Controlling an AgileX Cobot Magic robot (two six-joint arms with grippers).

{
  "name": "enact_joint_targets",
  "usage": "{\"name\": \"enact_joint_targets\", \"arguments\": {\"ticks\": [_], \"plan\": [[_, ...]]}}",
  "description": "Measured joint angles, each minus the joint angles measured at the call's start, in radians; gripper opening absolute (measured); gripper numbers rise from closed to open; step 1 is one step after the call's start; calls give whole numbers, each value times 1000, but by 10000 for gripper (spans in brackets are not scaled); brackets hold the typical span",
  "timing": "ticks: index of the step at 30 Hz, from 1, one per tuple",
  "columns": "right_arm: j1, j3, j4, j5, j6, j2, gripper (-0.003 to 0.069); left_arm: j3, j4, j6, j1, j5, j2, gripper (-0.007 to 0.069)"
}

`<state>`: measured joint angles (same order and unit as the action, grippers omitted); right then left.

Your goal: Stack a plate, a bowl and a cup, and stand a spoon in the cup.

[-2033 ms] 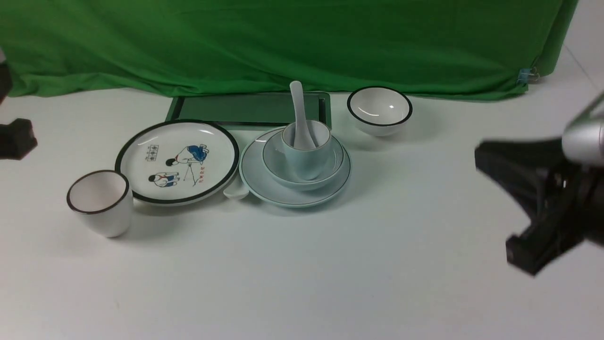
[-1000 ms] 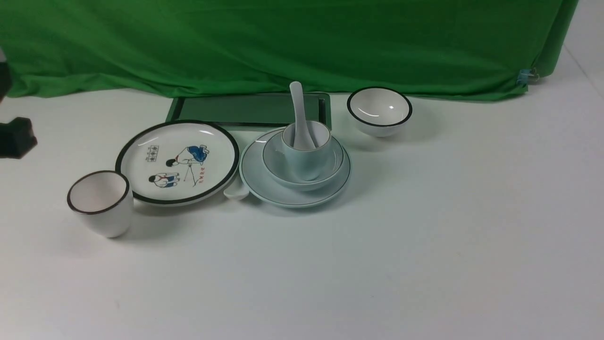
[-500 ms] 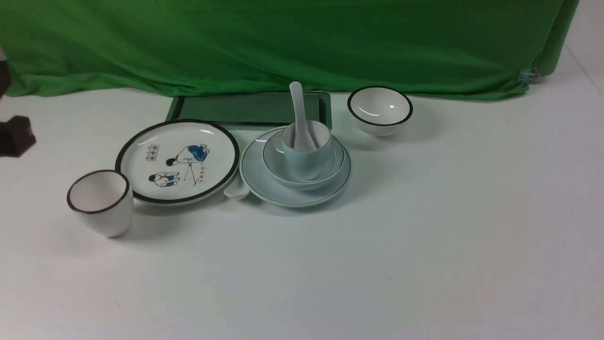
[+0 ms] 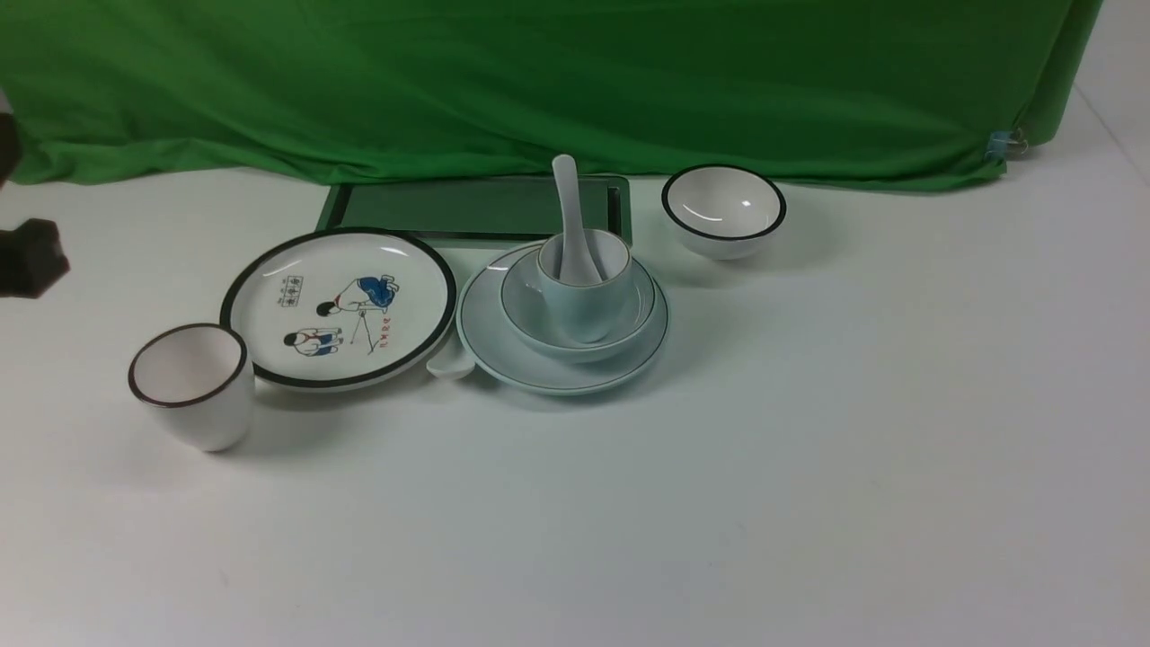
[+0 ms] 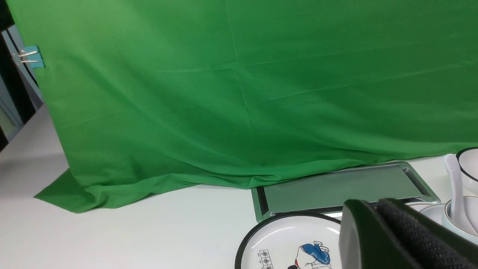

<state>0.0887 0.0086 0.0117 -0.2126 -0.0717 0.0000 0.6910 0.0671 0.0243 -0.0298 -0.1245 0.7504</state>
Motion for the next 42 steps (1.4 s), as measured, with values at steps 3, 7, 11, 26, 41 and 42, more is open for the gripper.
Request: {"name": "enact_joint_targets", "arguments": {"ticks": [3, 7, 11, 26, 41, 42], "plan": [[0, 0, 0, 0, 0, 0, 26, 0, 0, 0, 0, 0, 0, -9], [0, 0, 0, 0, 0, 0, 36, 0, 0, 0, 0, 0, 0, -9], [0, 0, 0, 0, 1, 0, 54, 0, 0, 0, 0, 0, 0, -9], [0, 0, -1, -2, 1, 0, 95, -580, 19, 1, 45, 439, -536, -9], [0, 0, -2, -6, 1, 0, 131, -698, -52, -63, 80, -113, -748, -9], [0, 0, -2, -6, 1, 0, 134, -698, -56, -56, 66, -114, -748, -9]]}}
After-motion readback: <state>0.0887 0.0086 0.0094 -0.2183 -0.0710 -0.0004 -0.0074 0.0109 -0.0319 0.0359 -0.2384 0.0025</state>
